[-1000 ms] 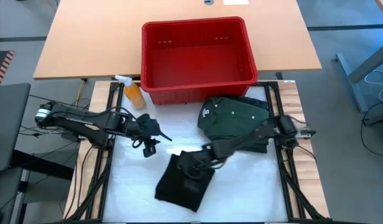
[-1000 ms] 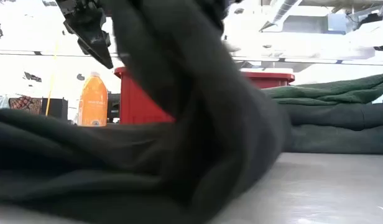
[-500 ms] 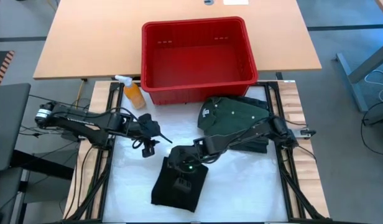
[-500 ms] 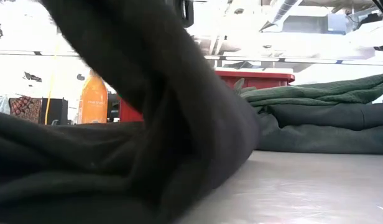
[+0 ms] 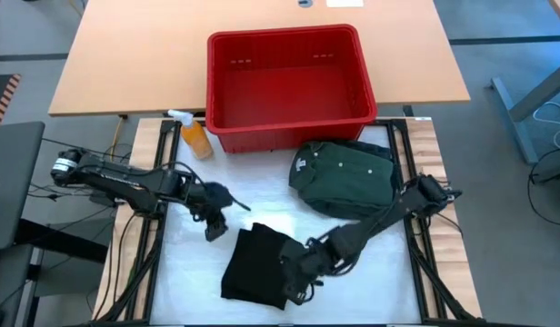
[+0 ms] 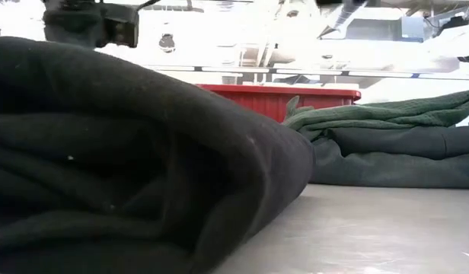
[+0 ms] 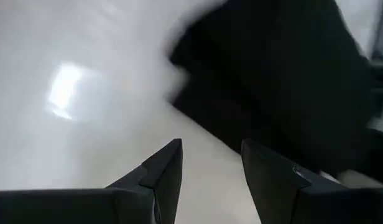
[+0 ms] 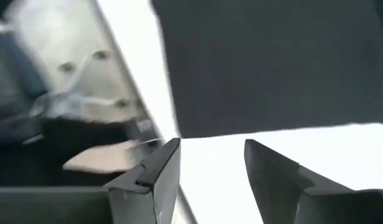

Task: Fold laundry
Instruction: Stack the black shirt on top of the green shirt on the table

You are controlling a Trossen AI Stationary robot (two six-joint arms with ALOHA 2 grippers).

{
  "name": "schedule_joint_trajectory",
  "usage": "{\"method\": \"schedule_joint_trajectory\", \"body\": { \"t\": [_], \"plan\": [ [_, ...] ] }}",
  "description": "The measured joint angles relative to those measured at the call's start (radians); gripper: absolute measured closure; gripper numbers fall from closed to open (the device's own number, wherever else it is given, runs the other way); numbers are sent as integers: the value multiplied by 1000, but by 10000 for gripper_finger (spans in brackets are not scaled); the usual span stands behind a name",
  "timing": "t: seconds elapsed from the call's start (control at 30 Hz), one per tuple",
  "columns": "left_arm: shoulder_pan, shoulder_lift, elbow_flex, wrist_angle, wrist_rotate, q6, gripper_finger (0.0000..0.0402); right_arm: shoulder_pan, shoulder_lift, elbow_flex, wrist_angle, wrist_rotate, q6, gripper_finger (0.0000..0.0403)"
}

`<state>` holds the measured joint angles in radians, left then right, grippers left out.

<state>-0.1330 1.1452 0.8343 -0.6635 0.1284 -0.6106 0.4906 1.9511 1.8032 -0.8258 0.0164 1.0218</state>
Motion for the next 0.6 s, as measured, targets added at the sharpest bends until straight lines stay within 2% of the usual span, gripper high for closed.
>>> {"method": "schedule_joint_trajectory", "body": {
  "t": [0.1, 0.2, 0.33, 0.5, 0.6],
  "plan": [
    [-46, 0, -88, 111, 74, -144, 246, 36, 0, -118, 71, 86, 114, 201],
    [-85, 0, -170, 197, 58, -272, 246, 78, -21, -251, 207, 185, 252, 201],
    [-131, 0, -244, 312, 42, -385, 245, 134, -52, -462, 516, 286, 401, 201],
    [-172, 8, -348, 571, 8, -519, 236, 201, -68, -696, 876, 549, 600, 201],
    [-188, 15, -408, 665, -11, -589, 222, 241, -65, -778, 971, 667, 699, 190]
  ]
}}
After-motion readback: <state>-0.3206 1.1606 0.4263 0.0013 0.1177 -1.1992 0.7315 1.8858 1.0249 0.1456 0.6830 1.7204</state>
